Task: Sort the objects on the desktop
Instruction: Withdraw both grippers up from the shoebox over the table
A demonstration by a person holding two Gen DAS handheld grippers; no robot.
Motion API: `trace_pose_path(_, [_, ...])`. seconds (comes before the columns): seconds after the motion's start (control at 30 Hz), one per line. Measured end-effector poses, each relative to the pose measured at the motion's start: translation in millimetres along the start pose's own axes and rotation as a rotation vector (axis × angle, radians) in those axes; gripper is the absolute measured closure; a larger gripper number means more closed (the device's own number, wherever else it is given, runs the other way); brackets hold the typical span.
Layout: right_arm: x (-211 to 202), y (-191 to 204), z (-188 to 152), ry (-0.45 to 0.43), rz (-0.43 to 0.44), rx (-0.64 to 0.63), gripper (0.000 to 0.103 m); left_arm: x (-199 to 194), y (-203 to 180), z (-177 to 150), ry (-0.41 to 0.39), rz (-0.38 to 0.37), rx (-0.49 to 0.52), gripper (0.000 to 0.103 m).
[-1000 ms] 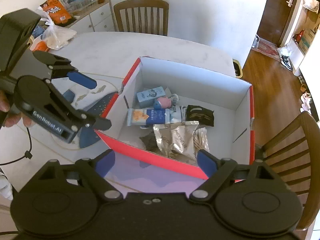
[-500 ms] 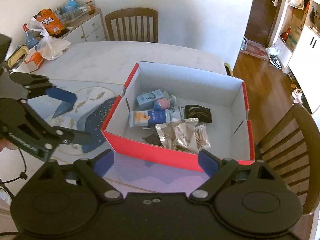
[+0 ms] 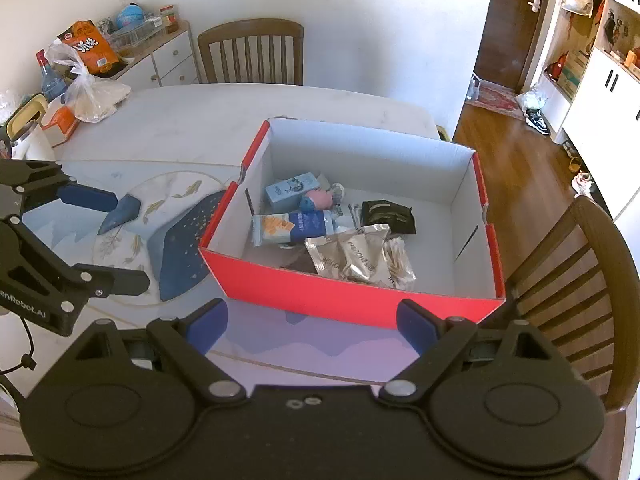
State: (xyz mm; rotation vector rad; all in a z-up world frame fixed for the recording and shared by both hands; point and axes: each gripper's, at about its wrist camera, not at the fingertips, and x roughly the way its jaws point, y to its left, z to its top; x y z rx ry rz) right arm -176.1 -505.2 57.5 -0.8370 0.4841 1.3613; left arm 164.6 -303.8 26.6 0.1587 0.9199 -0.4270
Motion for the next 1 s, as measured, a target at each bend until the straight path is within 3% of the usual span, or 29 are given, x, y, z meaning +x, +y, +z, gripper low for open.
trace_pose_path(0.53, [1.4, 7.4, -16.8, 0.024, -0.005, 0.016, 0.011, -0.9, -4.6, -8.8, -0.004, 0.003, -0.015, 0.006])
trace_pose_path(1.0, [2.7, 11.7, -25.0, 0.049, -0.009, 0.05, 0.011, 2.0, 0.3, -16.6, 0.022, -0.048, -0.028, 0.006])
